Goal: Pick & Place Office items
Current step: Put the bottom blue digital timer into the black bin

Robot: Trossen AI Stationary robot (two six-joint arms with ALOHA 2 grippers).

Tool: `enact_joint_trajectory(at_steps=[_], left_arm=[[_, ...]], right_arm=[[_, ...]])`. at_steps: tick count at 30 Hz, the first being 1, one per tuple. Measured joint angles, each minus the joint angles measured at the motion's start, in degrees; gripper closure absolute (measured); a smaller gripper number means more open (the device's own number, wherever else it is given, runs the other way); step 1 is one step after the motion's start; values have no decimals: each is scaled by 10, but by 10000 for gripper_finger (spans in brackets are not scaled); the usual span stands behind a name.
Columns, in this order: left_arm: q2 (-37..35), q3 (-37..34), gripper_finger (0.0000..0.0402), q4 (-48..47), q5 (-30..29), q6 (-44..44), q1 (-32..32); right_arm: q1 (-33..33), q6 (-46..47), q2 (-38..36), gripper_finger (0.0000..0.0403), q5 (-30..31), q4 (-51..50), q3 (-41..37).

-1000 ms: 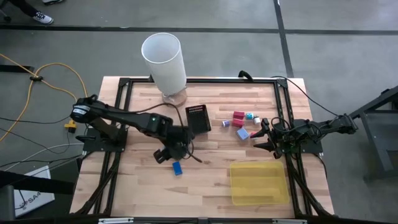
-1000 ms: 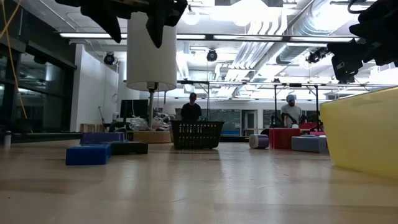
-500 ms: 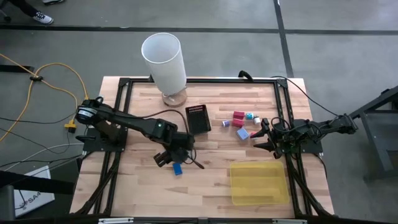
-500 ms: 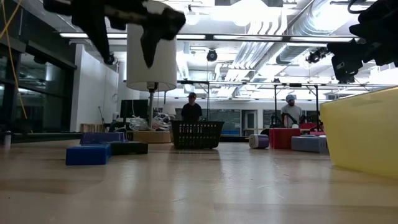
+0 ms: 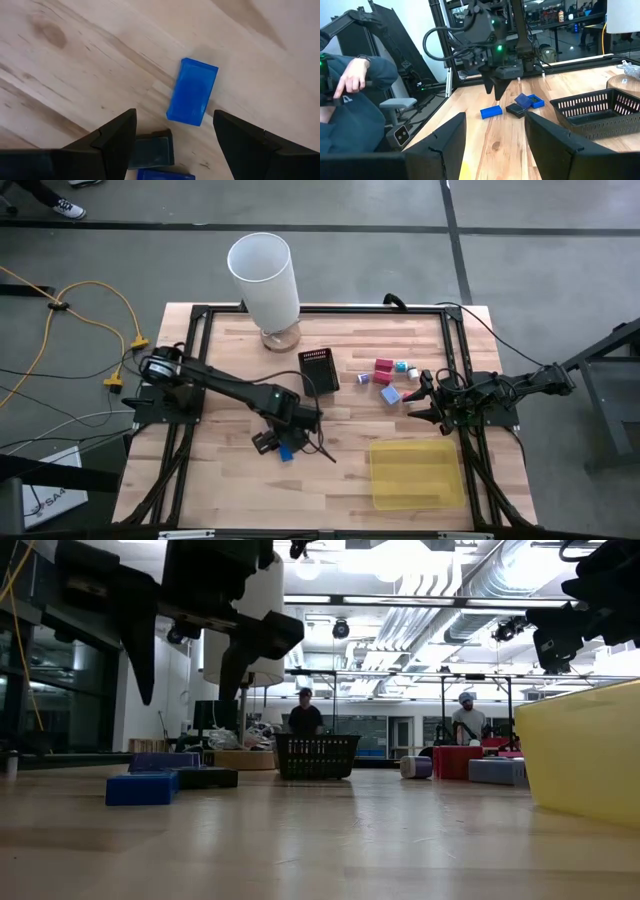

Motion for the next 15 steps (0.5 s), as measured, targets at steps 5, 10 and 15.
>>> enact_joint_trajectory(at_steps=[5,10,15], left_arm=[[0,0,146,16,-32,0,-20],[-1,0,146,24,-44,-25,-36],[-1,0,146,24,-48,-58,-45]], right_arm=[[0,0,0,213,0,0,0],[0,0,0,213,0,0,0],[0,0,0,213,0,0,0]])
